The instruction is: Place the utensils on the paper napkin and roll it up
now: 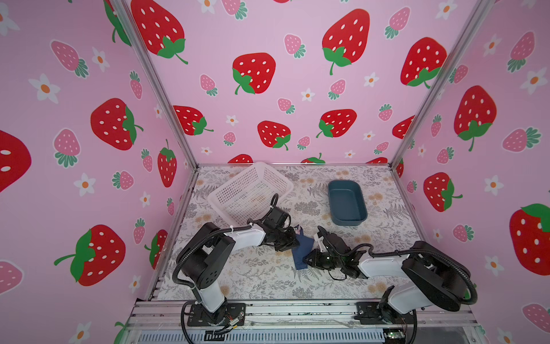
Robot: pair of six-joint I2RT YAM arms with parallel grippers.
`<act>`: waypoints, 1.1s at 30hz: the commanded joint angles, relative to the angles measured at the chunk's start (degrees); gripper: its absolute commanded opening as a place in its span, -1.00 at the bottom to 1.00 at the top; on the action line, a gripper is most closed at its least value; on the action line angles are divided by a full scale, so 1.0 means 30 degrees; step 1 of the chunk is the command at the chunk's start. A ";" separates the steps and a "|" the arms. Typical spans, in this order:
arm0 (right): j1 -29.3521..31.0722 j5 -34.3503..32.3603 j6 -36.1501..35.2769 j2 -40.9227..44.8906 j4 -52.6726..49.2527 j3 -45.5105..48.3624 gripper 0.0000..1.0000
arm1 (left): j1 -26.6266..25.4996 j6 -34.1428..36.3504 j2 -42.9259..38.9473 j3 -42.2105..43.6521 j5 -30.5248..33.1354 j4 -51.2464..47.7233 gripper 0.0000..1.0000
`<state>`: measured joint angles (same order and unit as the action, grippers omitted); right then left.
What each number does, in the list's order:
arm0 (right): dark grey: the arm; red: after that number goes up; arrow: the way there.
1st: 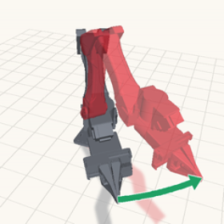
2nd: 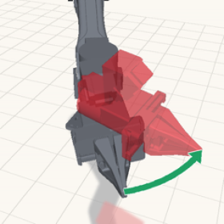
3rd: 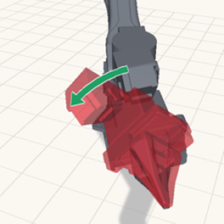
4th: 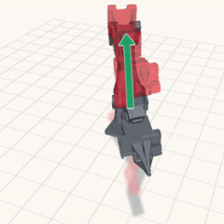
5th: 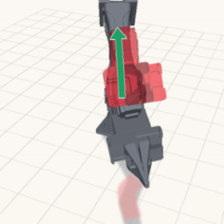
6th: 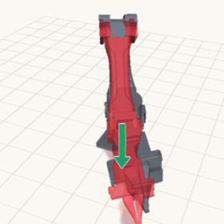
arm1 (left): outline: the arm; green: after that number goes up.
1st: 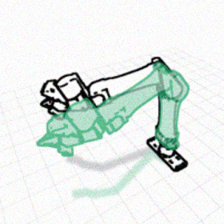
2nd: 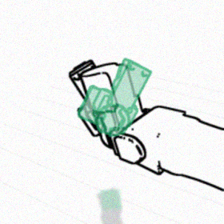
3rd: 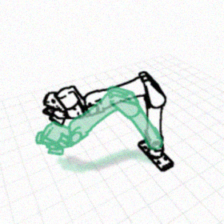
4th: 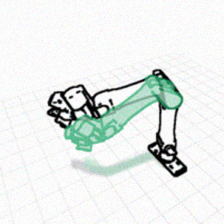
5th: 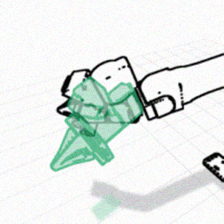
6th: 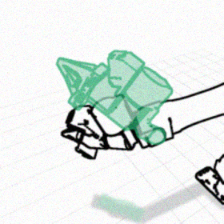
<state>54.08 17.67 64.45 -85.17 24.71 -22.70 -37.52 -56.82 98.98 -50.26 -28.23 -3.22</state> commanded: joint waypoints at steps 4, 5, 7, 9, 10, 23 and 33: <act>-0.0178 -0.0024 0.0635 0.0320 0.0134 -0.0232 -0.34 | -0.0180 0.0196 0.0230 -0.0297 -0.0341 0.0006 -0.68; -0.0216 -0.0046 0.0688 0.0293 0.0119 -0.0338 -0.27 | -0.0165 0.0218 0.0186 -0.0279 -0.0322 0.0008 -0.68; -0.0302 -0.0217 0.0747 0.0253 0.0117 -0.0486 -0.02 | -0.0172 0.0245 0.0142 -0.0325 -0.0317 0.0020 -0.68; -0.0426 -0.0521 0.0936 0.0181 -0.0076 -0.0558 0.11 | -0.0183 0.0274 0.0171 -0.0340 -0.0313 -0.0002 -0.68; -0.0447 -0.0734 0.1065 0.0085 -0.0155 -0.0539 0.14 | -0.0203 0.0264 0.0175 -0.0366 -0.0316 0.0010 -0.68; -0.0468 -0.0856 0.1617 -0.0458 0.0160 0.0154 -0.51 | -0.0385 0.0303 -0.0963 -0.0157 0.0314 -0.0097 -0.66; -0.0484 -0.0807 0.2249 -0.0322 0.0177 0.0989 -0.74 | -0.0077 0.0477 -0.3088 0.0782 0.1588 -0.1226 -0.51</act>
<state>52.75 16.12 69.67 -85.91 27.66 -21.34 -38.11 -55.72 90.11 -49.60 -24.95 -4.67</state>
